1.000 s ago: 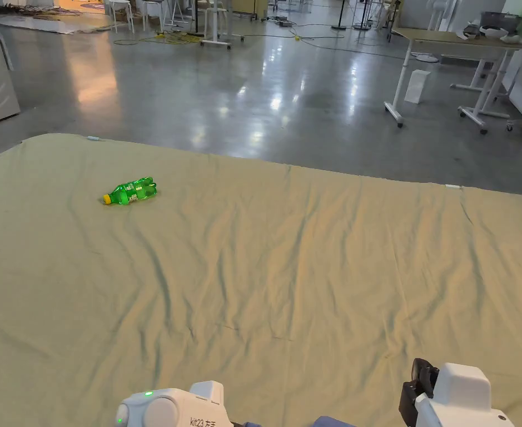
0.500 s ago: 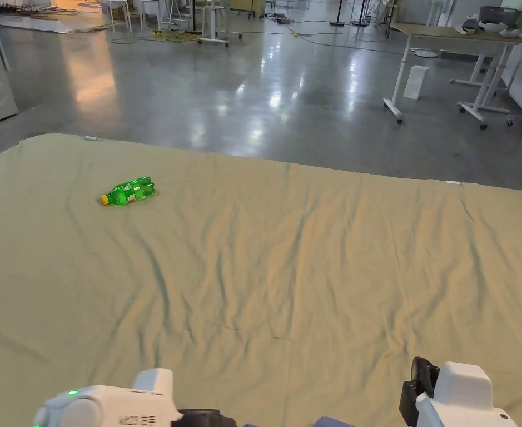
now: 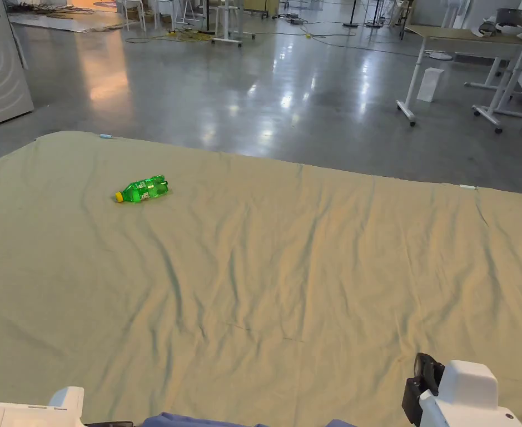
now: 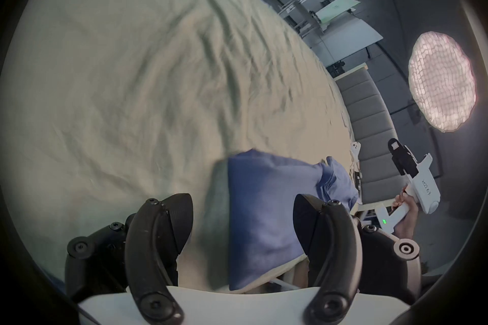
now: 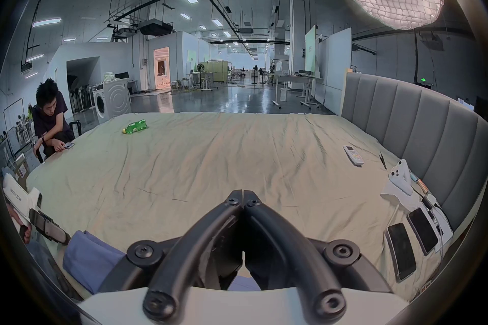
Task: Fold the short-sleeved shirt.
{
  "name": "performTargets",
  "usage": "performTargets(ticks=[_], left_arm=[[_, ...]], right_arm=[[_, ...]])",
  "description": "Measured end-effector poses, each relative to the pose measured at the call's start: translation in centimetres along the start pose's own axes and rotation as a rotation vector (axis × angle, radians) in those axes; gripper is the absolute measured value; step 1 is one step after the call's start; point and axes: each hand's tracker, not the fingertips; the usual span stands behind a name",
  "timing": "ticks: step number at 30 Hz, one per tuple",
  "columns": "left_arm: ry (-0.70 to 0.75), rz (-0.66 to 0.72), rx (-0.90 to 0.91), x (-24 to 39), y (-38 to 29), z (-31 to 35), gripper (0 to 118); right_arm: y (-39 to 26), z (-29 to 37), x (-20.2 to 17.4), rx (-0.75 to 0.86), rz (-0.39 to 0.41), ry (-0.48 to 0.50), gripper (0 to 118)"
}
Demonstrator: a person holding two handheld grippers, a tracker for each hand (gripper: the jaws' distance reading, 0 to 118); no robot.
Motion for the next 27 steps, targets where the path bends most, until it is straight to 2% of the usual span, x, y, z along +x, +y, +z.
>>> performTargets(ticks=[3,8,11,12,13,17,18,21,23,26,27], left_arm=[[-0.159,-0.001,0.092,-1.5,-0.3,-0.3,80],[-0.305,0.074,0.043,-1.6,-1.5,-2.0,78],[-0.28,0.07,0.013,-0.5,-2.1,-2.9,51],[-0.248,0.03,0.011,-0.4,-2.4,-3.0,28],[-0.212,-0.004,0.01,-0.3,-2.6,-3.1,17],[-0.24,0.023,0.015,-0.9,-1.5,-2.7,13],[-0.222,-0.024,0.055,1.0,-1.5,-1.8,13],[-0.254,-0.033,0.062,2.8,-0.9,-0.2,12],[-0.221,-0.082,0.077,2.7,0.0,0.9,12],[-0.186,-0.083,0.084,4.3,1.2,3.1,12],[-0.127,-0.125,0.081,5.0,1.5,4.1,12]], right_arm=[[0.0,0.0,-0.3,-0.006,0.012,-0.002,0],[0.0,0.0,-0.3,-0.006,0.009,0.005,0],[0.0,0.0,-0.4,-0.005,0.012,0.005,0],[0.1,0.1,-0.5,-0.008,0.016,0.001,0],[0.1,0.1,-0.5,-0.014,0.019,-0.008,0],[0.0,0.2,0.0,-0.018,0.008,-0.018,0],[0.0,0.3,0.2,-0.018,0.009,-0.018,0],[0.1,0.6,0.6,-0.017,0.011,-0.023,0],[0.1,0.6,0.9,-0.015,0.011,-0.029,0],[0.1,0.7,1.2,-0.013,0.014,-0.031,0],[0.1,0.8,1.2,-0.012,0.015,-0.031,0]])
